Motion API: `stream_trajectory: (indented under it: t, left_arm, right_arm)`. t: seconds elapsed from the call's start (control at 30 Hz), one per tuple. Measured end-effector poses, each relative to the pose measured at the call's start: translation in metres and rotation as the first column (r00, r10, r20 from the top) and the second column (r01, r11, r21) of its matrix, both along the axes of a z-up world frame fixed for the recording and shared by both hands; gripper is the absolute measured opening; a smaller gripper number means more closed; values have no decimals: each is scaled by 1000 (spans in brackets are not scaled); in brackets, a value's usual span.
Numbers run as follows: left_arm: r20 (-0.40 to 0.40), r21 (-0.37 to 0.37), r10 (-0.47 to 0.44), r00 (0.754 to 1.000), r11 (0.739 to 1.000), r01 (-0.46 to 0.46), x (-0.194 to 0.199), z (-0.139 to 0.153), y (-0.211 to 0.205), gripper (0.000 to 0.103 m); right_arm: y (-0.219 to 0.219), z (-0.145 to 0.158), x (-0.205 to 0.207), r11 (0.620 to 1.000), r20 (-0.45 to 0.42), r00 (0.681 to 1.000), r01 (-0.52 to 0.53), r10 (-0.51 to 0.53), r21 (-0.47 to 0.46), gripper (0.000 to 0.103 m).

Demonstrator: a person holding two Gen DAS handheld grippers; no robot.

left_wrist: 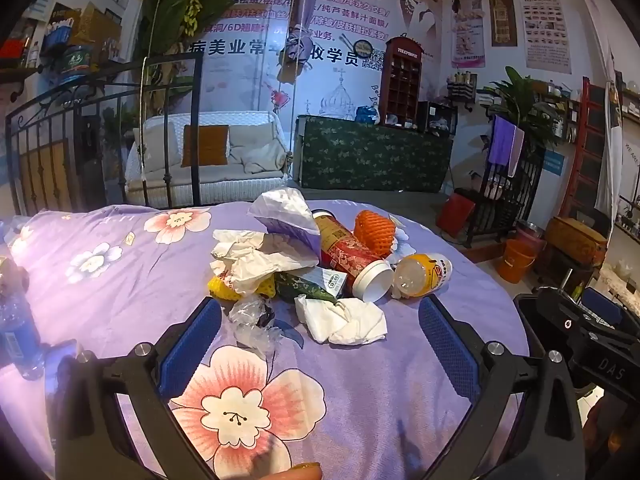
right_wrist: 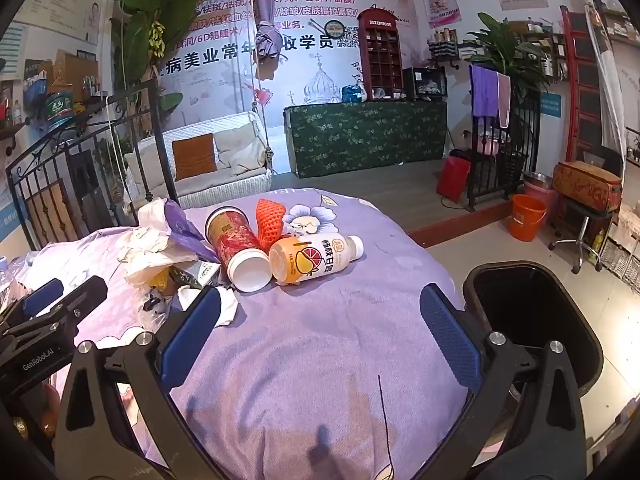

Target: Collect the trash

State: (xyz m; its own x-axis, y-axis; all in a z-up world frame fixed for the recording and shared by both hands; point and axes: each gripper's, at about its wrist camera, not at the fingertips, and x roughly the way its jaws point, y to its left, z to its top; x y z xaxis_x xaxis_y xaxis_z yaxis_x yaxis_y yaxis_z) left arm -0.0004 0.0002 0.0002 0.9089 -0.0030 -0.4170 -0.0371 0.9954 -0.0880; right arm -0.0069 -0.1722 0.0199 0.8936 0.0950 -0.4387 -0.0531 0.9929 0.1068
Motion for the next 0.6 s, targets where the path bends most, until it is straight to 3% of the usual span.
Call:
stream_trajectory:
  t: [0.6]
  left_arm:
    - [-13,3,-3,1000,1000,3,2,-3,-2,97]
  right_arm:
    - [11,-7,4,1000,-4,1000,-1,1,-5,98]
